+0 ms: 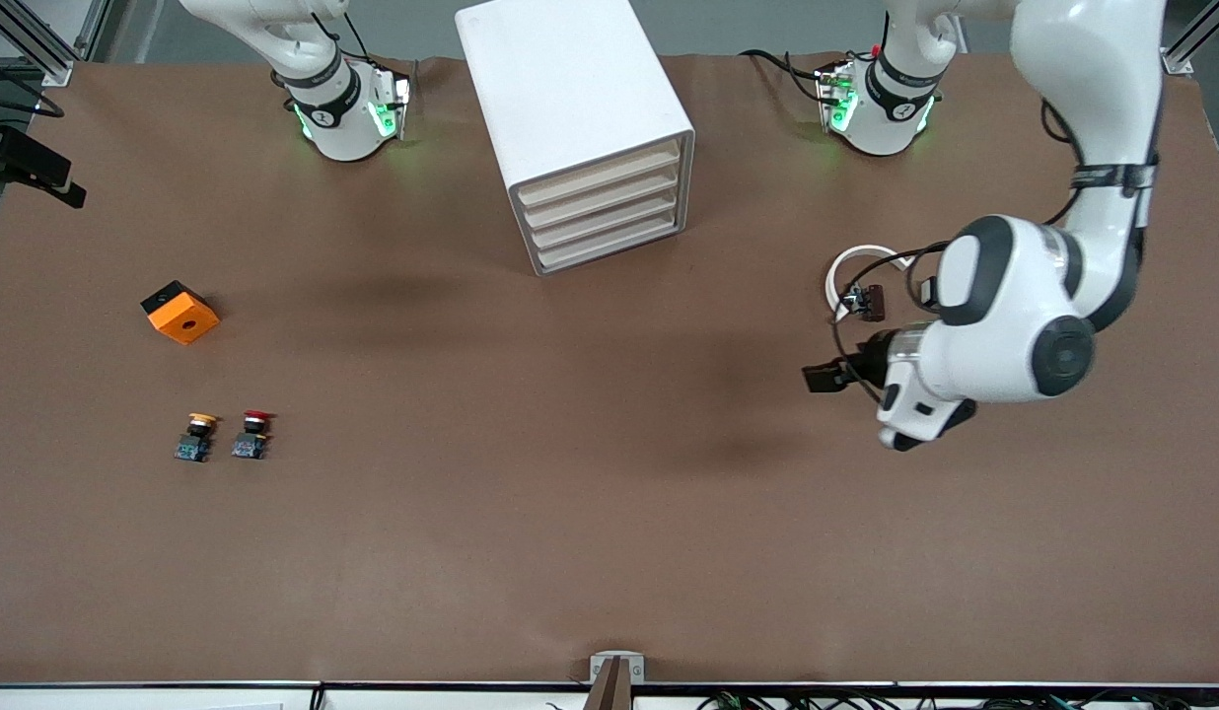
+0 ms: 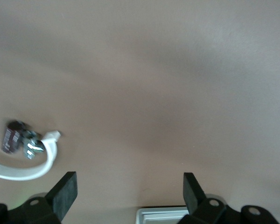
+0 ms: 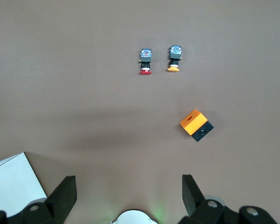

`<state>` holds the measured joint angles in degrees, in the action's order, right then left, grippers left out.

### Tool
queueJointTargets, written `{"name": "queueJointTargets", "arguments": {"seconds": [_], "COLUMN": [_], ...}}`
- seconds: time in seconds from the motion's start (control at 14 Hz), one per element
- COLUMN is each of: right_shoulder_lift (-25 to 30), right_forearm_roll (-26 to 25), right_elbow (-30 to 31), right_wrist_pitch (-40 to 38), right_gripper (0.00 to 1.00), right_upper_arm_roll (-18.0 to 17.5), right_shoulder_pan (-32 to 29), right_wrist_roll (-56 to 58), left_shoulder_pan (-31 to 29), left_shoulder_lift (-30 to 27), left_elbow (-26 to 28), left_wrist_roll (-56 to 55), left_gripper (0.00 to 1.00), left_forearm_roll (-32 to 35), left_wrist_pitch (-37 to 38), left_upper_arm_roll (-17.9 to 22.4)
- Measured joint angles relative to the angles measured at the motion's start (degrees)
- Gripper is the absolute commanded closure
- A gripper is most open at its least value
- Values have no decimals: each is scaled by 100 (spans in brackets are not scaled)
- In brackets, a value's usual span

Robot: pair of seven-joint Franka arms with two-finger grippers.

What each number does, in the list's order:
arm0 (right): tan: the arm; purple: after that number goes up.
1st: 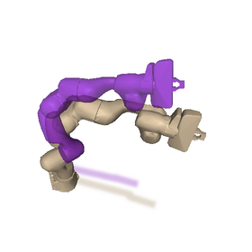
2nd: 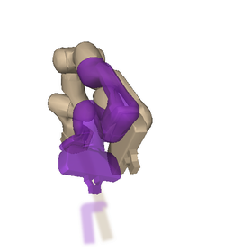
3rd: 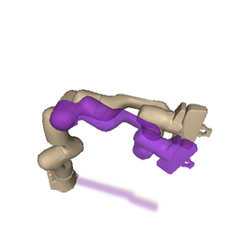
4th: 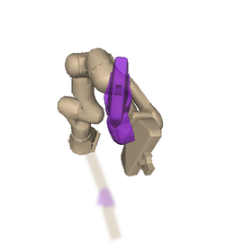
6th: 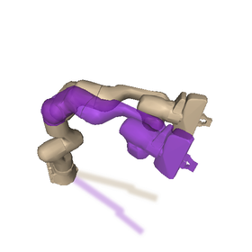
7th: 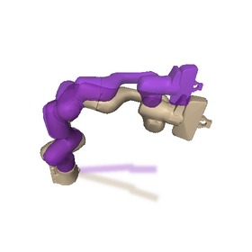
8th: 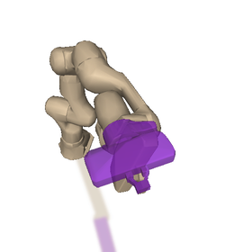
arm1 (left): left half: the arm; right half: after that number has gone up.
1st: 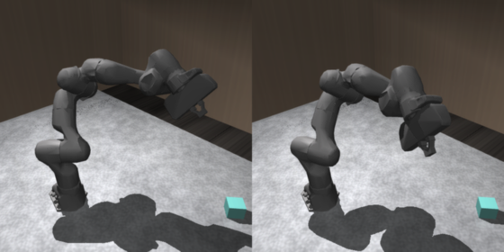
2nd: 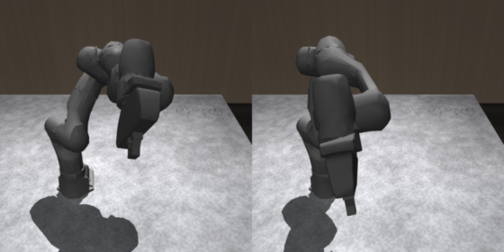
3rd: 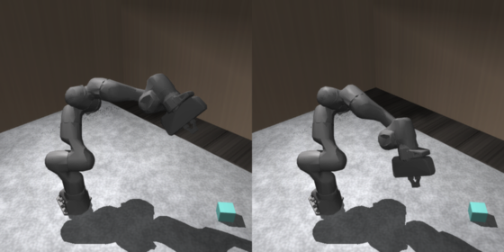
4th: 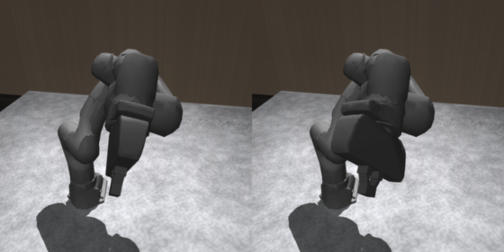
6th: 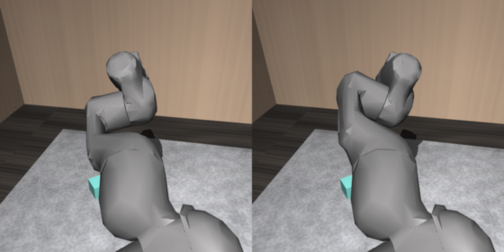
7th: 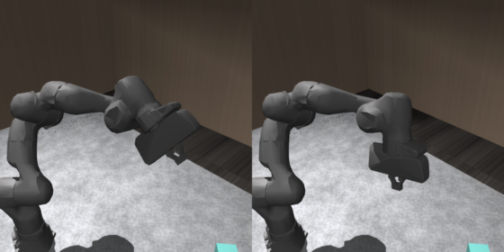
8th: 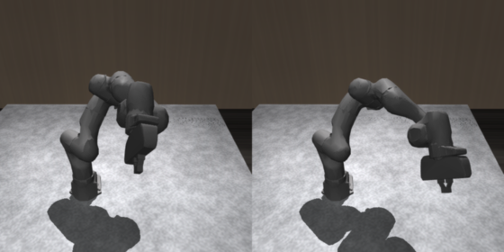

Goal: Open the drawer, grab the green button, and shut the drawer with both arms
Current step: 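Move the left gripper toward the white drawer cabinet's lowest drawer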

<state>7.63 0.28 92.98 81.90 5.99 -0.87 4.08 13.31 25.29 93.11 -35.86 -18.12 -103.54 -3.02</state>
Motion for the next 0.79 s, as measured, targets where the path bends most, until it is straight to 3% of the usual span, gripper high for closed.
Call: {"name": "queueJointTargets", "arguments": {"seconds": [0.36,0.79], "right_shoulder_lift": [0,0], "right_forearm_roll": [0,0], "right_elbow": [0,1], "right_wrist_pitch": [0,0], "right_gripper": [0,0], "right_upper_arm_roll": [1,4], "right_shoulder_pan": [0,0], "right_wrist_roll": [0,0], "left_shoulder_pan": [487,928], "left_shoulder_lift": [555,1382], "left_elbow": [-416,-892], "left_wrist_roll": [-2056,-4271], "left_gripper": [0,0], "left_forearm_roll": [-416,-839], "left_wrist_pitch": [64,689], "left_upper_arm_roll": [-3,-9]}}
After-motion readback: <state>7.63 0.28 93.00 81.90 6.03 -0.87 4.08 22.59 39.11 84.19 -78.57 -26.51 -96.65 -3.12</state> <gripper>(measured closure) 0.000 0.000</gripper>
